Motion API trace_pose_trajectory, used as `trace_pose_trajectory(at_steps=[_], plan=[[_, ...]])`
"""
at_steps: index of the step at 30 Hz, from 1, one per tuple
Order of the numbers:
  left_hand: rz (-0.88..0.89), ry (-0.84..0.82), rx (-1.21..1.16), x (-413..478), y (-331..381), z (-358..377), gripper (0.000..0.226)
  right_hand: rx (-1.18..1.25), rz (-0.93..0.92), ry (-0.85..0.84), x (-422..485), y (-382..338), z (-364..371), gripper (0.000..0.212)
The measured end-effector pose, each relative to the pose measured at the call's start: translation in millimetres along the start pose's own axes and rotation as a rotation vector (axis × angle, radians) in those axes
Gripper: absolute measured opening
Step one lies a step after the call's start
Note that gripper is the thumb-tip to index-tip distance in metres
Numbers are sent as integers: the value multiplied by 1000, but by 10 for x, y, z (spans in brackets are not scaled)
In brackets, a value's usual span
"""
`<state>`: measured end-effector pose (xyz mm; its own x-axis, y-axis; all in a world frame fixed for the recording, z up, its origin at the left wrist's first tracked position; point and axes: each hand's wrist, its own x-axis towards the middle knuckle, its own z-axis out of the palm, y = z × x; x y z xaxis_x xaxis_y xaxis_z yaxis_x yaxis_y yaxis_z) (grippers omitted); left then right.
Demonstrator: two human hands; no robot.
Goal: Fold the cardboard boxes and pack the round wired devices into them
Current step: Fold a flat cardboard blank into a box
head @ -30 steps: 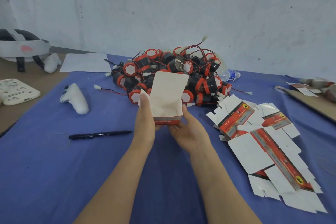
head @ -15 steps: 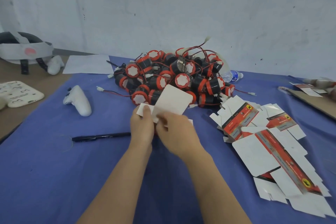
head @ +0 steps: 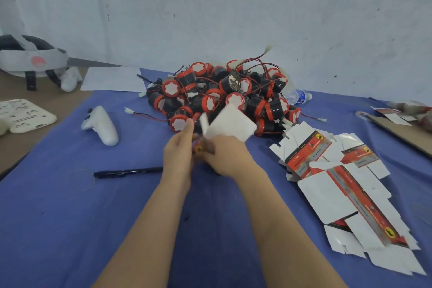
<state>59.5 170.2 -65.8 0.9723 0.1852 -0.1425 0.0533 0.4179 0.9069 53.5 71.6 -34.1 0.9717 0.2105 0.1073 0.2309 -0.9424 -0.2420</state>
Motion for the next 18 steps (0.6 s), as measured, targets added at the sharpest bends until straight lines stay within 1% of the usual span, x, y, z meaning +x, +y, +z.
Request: trace_pose_trajectory(at_steps=[2, 3, 4, 5, 7, 8, 9, 10, 11, 12, 13, 14, 15, 16, 17, 18], plan=[[45, -117, 46, -29, -42, 65, 39, 311, 58, 168, -76, 51, 15, 26], [56, -165, 98, -36, -86, 90, 42, 456, 57, 210, -110, 61, 25, 26], [49, -187, 142, -52, -113, 104, 44, 525, 32, 205, -143, 60, 35, 23], [36, -185, 167, -58, -122, 104, 47, 553, -1, 163, -170, 53, 33, 21], [44, -148, 170, -38, -112, 72, 57, 662, -71, 92, -200, 65, 7, 16], [57, -128, 160, -27, -89, 50, 60, 767, -81, 143, -214, 80, -34, 16], [63, -109, 145, -10, -66, 34, 61, 881, -69, 282, -225, 101, -81, 20], [59, -93, 132, -3, -48, 26, 59, 966, -15, 490, -223, 151, -124, 24], [45, -88, 119, -1, -38, 27, 58, 997, 78, 700, -214, 220, -165, 25], [26, -95, 106, -14, -29, 32, 59, 975, 210, 840, -219, 297, -186, 24], [12, -108, 89, -25, -28, 38, 61, 991, 332, 869, -223, 382, -179, 25], [-1, -125, 74, -38, -25, 46, 64, 1106, 431, 793, -223, 453, -157, 28], [-7, -148, 56, -47, -28, 51, 66, 1324, 494, 626, -215, 479, -120, 29], [-4, -167, 43, -58, -27, 57, 65, 1541, 518, 423, -211, 485, -63, 28], [6, -169, 45, -57, -36, 58, 61, 1700, 513, 262, -199, 470, -15, 25], [14, -155, 65, -62, -39, 60, 58, 1797, 474, 179, -184, 445, 27, 23]])
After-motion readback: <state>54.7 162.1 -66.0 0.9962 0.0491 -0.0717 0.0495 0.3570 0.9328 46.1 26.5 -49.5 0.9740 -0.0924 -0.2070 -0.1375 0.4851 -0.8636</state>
